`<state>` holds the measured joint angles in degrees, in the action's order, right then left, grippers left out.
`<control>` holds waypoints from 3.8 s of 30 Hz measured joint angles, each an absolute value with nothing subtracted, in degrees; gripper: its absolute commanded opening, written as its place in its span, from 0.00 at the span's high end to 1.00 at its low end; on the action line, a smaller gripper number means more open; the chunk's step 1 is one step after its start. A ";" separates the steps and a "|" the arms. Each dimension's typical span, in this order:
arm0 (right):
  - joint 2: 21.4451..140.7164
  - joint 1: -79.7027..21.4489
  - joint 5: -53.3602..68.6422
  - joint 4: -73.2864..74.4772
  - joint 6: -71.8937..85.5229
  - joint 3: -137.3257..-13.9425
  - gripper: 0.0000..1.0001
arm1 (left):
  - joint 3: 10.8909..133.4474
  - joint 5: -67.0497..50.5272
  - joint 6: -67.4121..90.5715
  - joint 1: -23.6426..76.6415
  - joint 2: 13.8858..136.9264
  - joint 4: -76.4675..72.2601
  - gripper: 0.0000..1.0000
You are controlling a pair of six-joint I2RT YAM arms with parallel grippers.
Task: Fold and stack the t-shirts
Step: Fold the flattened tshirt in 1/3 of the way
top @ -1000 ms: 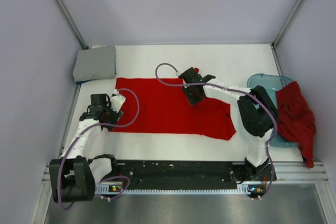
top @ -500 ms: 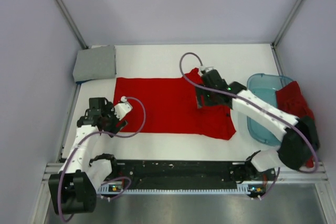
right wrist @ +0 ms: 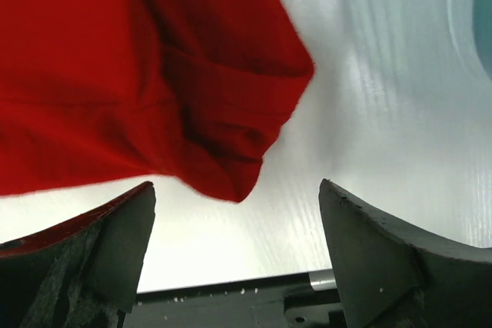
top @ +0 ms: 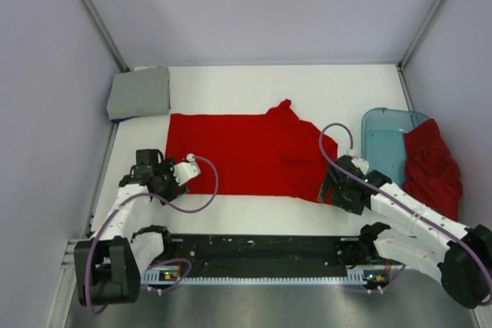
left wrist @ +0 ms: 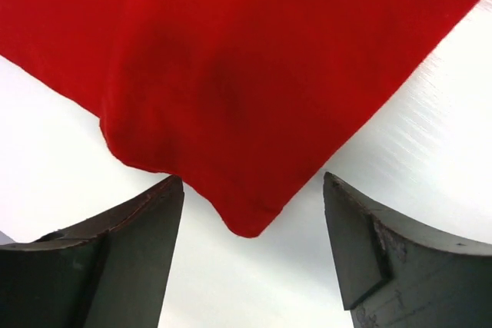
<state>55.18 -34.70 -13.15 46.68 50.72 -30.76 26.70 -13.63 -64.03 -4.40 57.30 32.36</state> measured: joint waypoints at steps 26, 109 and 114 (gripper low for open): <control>46.02 -23.07 -3.70 43.42 49.98 -34.94 1.00 | 32.64 -7.18 -58.67 -4.25 55.31 34.81 1.00; 57.54 -21.28 18.81 63.13 39.72 -30.39 0.63 | 25.19 2.35 -72.58 -4.12 53.08 47.79 0.56; 58.22 -21.30 18.39 65.25 38.89 -31.07 0.46 | 28.14 4.19 -74.15 -4.67 52.95 57.78 0.29</control>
